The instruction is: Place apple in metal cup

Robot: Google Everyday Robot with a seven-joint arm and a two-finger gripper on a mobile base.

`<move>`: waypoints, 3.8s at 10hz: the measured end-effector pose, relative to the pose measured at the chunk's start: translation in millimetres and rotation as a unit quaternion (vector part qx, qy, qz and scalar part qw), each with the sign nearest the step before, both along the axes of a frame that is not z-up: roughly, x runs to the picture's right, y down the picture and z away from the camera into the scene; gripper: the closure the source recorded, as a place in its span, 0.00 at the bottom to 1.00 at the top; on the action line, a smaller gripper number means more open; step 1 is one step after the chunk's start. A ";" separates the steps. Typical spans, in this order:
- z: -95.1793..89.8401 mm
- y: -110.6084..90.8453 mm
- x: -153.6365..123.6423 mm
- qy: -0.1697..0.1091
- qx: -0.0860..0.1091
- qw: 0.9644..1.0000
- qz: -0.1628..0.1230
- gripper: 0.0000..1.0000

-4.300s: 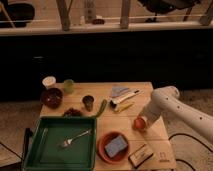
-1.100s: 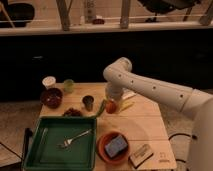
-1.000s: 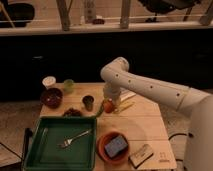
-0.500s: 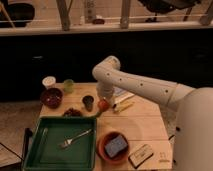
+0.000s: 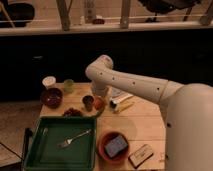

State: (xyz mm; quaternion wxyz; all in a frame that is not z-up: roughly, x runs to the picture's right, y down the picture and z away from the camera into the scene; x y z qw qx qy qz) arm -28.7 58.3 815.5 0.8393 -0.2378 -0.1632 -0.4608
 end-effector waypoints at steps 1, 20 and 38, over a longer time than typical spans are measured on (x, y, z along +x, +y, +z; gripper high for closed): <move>1.9 -1.9 -3.6 -0.002 0.001 1.000 -0.003 1.00; 22.0 -18.9 -45.9 -0.027 0.007 1.000 -0.008 1.00; 37.4 -26.8 -49.2 -0.030 0.003 0.999 0.010 1.00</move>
